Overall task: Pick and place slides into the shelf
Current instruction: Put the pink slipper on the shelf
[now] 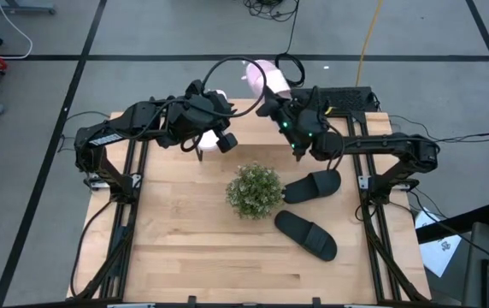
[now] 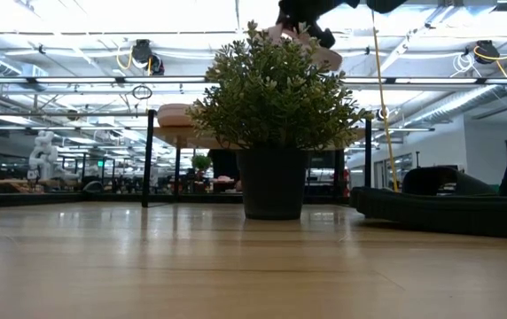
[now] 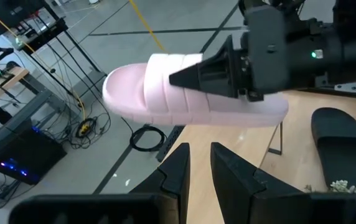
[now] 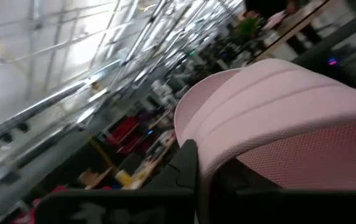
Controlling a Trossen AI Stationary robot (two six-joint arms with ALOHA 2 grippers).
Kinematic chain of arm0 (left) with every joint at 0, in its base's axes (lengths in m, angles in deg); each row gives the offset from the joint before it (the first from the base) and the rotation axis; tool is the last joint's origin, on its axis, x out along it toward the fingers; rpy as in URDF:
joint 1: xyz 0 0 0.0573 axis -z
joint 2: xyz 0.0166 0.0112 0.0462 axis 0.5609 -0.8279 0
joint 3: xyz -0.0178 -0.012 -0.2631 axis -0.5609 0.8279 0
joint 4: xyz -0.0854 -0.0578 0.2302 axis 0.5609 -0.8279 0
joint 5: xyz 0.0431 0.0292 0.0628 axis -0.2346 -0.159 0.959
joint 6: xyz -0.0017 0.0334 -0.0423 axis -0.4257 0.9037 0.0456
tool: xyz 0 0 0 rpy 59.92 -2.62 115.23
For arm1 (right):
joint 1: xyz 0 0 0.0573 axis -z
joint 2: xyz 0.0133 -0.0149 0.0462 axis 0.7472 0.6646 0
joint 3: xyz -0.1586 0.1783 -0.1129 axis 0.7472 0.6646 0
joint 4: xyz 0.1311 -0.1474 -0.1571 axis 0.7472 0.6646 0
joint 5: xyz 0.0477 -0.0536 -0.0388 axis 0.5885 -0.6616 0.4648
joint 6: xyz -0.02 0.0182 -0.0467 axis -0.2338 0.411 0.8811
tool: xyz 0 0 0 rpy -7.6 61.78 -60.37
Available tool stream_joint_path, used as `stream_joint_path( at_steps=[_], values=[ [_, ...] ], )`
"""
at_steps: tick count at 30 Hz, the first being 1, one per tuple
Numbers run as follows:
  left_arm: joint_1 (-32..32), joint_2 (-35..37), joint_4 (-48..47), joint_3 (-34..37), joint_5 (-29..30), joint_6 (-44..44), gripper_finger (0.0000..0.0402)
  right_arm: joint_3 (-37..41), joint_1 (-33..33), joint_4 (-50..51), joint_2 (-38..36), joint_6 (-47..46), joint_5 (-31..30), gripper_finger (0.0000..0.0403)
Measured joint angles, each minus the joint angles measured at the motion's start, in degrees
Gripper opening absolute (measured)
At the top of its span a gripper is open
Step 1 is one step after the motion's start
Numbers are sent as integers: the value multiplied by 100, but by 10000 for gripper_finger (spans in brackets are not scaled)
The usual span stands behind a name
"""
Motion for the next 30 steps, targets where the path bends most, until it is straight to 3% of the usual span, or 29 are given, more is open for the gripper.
stream_joint_path(
  at_steps=[8, 13, 17, 24, 30],
  values=[
    [0, 0, -2, 0, 0, 197, 72, -2, 14, -91, -4, -226, -200, 3],
    [0, 76, 11, 2, 3, 417, 72, -2, 33, -46, -2, -265, -809, 4],
    [0, 247, -73, 7, 7, 566, 72, -117, 32, -45, 87, -277, -927, 4],
    [26, 716, -217, 9, -37, 533, 72, -1568, 26, 100, 1282, 275, -915, 4],
    [88, 1064, -384, 1, -79, 388, 72, -2946, 86, 960, 2101, 457, -937, 4]
  ],
)
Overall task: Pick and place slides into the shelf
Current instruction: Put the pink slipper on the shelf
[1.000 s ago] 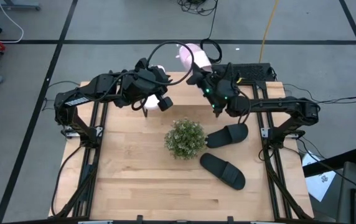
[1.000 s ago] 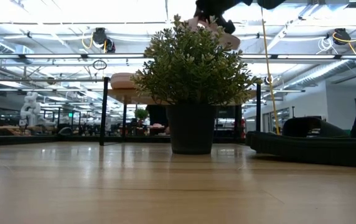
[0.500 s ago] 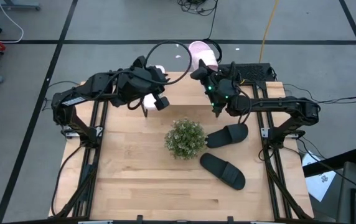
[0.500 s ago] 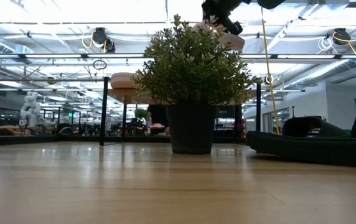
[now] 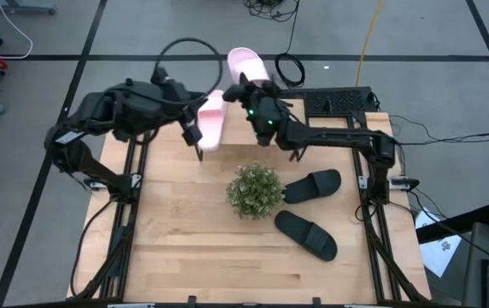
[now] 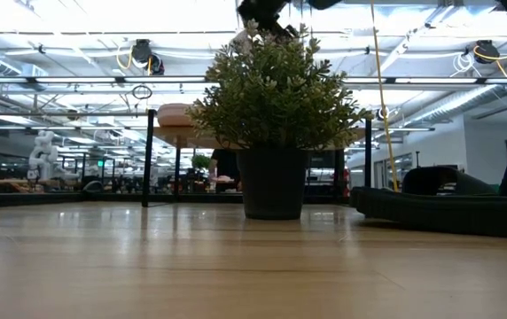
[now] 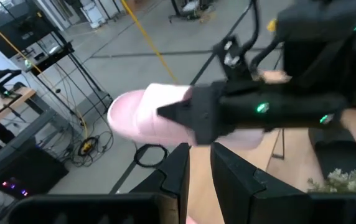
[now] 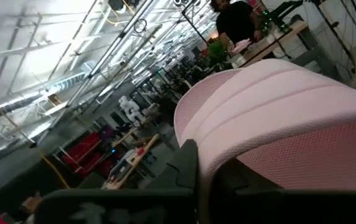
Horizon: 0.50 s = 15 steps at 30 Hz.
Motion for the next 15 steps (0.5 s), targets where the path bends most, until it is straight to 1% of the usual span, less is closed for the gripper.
stream_joint_path(
  at_steps=[2, 6, 11, 15],
  values=[
    [11, 117, -58, 3, -7, -2, 72, -303, 28, 408, 151, -146, -152, 3],
    [11, 301, -90, 1, -7, 3, 72, -622, 103, 820, 428, -642, -147, 3],
    [11, 420, -185, 1, -66, -47, 72, -656, 200, 1351, 537, -1627, -114, 2],
    [11, 479, -380, 1, -71, -136, 72, -656, 270, 1813, 537, -2108, -143, 1]
  ],
)
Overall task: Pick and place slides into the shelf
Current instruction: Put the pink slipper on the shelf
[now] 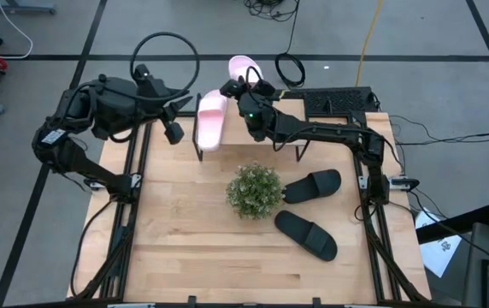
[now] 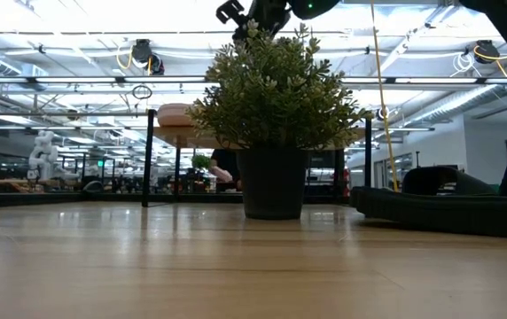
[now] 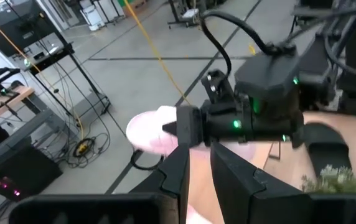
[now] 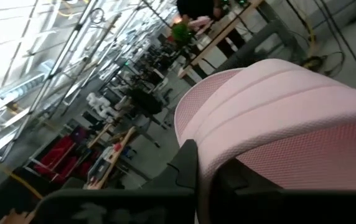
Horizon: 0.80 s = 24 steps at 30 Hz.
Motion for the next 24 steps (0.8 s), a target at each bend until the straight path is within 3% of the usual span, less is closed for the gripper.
stream_joint_path(
  at_steps=[16, 24],
  values=[
    [0, 4, -277, 0, -49, -188, 72, 0, -223, 684, 73, -110, -323, 1],
    [0, 4, -314, 0, -101, -332, 72, 7, -279, 847, 370, -712, -244, 0]
  ],
)
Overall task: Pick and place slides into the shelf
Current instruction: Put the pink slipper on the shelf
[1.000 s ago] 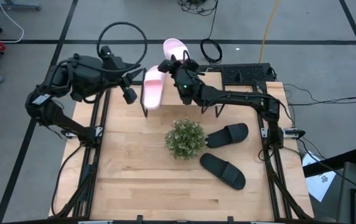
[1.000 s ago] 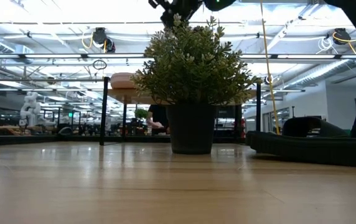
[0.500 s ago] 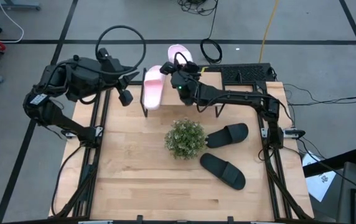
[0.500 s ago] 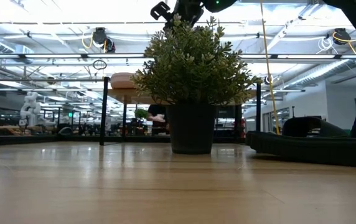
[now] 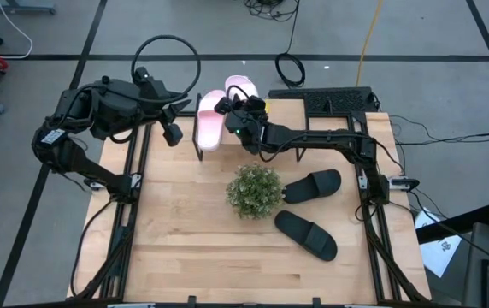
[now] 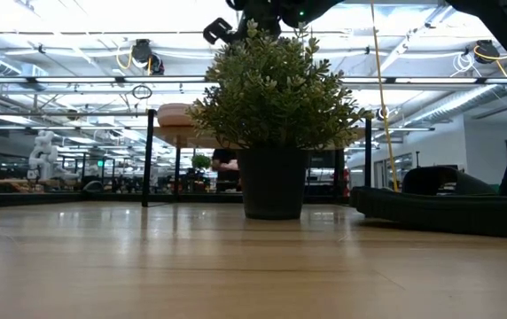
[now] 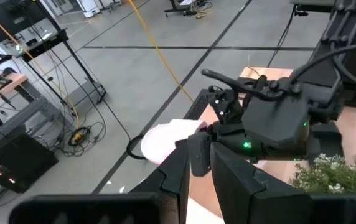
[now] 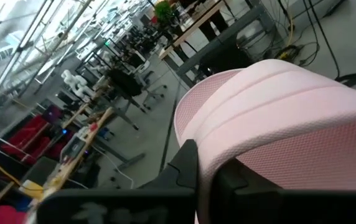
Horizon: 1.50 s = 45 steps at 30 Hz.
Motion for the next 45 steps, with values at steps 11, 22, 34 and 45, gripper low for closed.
stream_joint_path(
  at_steps=[11, 22, 34, 45],
  values=[
    [0, 0, 6, 0, -68, -86, 72, -1, 48, 342, 15, -304, -6, 0],
    [-70, 0, 57, 0, -59, -68, 72, -3, 85, 250, -12, -178, 1028, 1],
    [-683, -26, -986, -2, 222, -366, 72, -4, 185, -201, -469, 804, 1645, 2],
    [-1493, -55, -1191, 371, -46, 1188, 72, -5, 89, -238, -875, 1403, 2487, 1]
  ],
)
